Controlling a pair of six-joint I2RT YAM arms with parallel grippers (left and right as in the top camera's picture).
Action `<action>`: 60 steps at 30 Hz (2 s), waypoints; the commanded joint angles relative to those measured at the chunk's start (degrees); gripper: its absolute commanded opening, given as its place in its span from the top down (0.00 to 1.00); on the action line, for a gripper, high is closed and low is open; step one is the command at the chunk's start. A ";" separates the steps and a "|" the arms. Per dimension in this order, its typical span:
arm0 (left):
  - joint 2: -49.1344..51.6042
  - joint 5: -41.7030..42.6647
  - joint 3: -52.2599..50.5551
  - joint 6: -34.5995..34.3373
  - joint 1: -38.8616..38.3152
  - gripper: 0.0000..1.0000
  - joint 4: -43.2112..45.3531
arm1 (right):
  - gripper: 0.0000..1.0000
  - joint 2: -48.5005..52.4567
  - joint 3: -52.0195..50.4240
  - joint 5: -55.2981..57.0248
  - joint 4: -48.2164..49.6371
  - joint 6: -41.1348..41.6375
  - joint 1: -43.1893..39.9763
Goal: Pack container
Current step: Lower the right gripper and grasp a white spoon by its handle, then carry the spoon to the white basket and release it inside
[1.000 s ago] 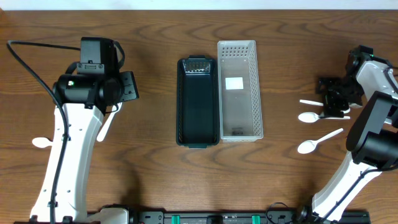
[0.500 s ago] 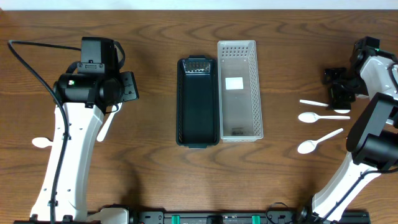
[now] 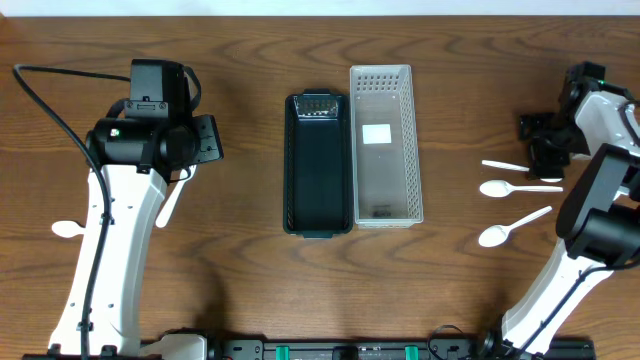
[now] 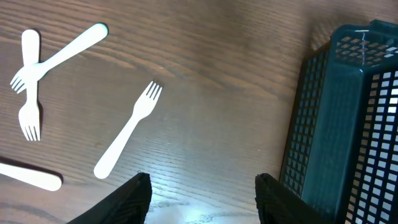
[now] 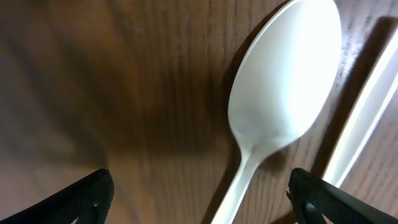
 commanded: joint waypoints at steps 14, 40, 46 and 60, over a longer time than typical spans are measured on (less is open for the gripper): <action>0.39 -0.48 0.44 0.09 0.24 0.43 0.07 | 0.87 2.43 0.66 1.40 -0.79 -0.94 0.74; 0.13 -0.48 0.44 0.13 0.24 0.43 -0.13 | 0.99 -20.65 12.79 2.51 -5.01 -36.33 24.90; 0.13 -0.48 0.44 0.13 0.24 0.43 -0.81 | 0.99 -18.64 12.74 3.76 -6.78 -37.38 37.75; 0.13 -0.48 0.44 0.13 0.24 0.43 -1.84 | 0.95 -0.33 12.74 3.80 -12.63 -40.50 44.78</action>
